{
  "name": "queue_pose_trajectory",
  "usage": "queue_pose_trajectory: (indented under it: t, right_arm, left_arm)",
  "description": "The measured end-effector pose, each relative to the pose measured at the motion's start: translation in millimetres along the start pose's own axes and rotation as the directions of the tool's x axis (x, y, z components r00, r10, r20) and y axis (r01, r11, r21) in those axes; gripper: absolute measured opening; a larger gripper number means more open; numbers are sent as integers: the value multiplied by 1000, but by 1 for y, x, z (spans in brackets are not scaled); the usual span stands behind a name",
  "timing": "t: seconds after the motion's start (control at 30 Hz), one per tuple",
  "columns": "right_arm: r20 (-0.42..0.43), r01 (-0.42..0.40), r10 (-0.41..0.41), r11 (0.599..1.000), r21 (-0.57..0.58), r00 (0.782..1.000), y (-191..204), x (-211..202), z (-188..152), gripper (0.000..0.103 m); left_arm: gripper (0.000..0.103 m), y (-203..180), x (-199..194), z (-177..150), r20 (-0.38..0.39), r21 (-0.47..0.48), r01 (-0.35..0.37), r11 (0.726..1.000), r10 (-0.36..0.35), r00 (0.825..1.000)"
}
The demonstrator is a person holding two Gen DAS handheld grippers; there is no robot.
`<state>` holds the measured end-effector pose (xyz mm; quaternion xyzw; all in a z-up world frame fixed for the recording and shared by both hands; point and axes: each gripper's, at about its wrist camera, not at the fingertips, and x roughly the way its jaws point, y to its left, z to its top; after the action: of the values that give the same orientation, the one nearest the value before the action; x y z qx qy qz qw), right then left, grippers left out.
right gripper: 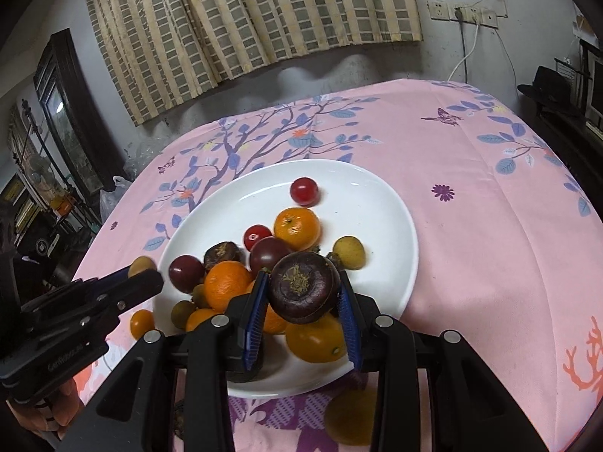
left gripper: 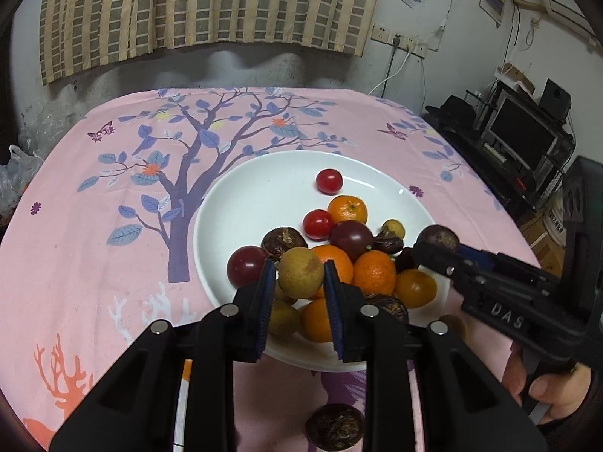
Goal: Organize fruits
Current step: 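Carry both fruits over the white plate and release them, then grasp a dark brown round fruit with the right tool while the left tool grasps a stemmed dark red cherry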
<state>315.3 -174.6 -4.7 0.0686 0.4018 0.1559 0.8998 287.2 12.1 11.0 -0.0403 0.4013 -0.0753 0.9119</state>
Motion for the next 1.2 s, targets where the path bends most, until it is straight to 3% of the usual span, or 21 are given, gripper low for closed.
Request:
queue_pose_trajectory:
  t: [0.13, 0.17, 0.23, 0.27, 0.57, 0.87, 1.03, 1.2]
  right_arm:
    - [-14, -1, 1, 1000, 12, 1000, -1, 9, 4, 37]
    - [-28, -12, 12, 1000, 15, 1000, 0, 14, 7, 37]
    - [-36, -37, 38, 999, 34, 999, -1, 19, 10, 51]
    - [-26, -38, 40, 998, 50, 999, -2, 17, 10, 57]
    - [24, -21, 21, 1000, 10, 999, -5, -23, -9, 57]
    - [0, 4, -4, 999, -31, 1000, -4, -57, -52, 58]
    - [-37, 42, -44, 998, -47, 998, -1, -63, -80, 59]
    - [-69, 21, -26, 997, -74, 997, 14, -67, -104, 59]
  left_arm:
    - [25, 0, 14, 6, -14, -13, -25, 1000, 25, 1000]
    - [33, 0, 18, 9, -18, -23, -27, 999, 26, 1000]
    - [52, 1, 22, 12, -23, -54, -33, 998, 32, 999]
    - [57, 2, 21, 13, -16, -63, -36, 997, 35, 999]
    - [72, 20, -21, -10, 26, -76, -38, 996, 40, 999]
    - [80, 41, -67, -64, 59, -44, -109, 993, 112, 992]
    - [81, 48, -73, -90, 36, -58, -113, 992, 115, 993]
    - [81, 52, -70, -109, 11, -75, -113, 991, 114, 993]
